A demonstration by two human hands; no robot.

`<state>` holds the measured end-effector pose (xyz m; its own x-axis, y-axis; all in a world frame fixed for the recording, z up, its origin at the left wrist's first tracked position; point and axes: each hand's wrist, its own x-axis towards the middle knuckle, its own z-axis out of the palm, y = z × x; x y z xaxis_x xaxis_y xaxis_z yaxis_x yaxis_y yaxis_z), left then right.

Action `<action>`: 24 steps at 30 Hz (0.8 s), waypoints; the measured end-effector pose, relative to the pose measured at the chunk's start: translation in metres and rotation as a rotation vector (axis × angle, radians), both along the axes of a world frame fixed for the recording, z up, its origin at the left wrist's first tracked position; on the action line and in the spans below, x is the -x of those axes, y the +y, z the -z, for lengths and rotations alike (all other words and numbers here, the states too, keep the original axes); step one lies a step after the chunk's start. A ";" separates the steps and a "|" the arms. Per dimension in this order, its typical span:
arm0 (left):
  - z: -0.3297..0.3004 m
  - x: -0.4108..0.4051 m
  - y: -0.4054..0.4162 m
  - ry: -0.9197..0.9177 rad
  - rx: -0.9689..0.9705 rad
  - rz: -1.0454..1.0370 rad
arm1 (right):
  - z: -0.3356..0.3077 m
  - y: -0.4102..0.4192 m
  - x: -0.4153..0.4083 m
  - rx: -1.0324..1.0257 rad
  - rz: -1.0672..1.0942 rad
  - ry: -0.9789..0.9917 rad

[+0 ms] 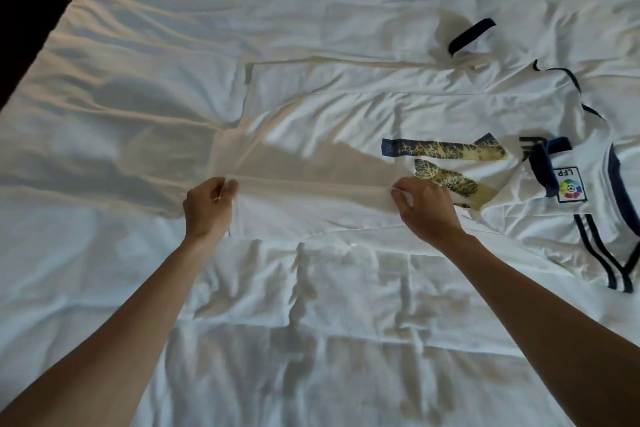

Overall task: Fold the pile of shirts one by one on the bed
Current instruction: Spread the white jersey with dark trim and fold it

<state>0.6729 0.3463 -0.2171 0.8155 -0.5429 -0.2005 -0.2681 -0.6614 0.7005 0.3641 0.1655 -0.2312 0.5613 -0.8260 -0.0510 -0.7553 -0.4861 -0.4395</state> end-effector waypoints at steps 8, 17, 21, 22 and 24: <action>0.010 0.063 -0.018 -0.462 -0.126 0.127 | 0.005 -0.004 0.040 0.103 -0.057 -0.060; 0.041 0.285 -0.087 -0.397 0.226 0.998 | -0.030 -0.100 0.162 0.052 0.073 0.410; 0.063 0.308 -0.094 -0.466 0.091 1.019 | -0.030 -0.137 0.174 0.036 -0.138 0.626; 0.066 0.308 -0.092 -0.481 0.074 1.027 | -0.032 -0.145 0.171 0.047 -0.151 0.621; 0.069 0.308 -0.088 -0.503 0.074 1.058 | -0.041 -0.160 0.166 0.009 -0.161 0.669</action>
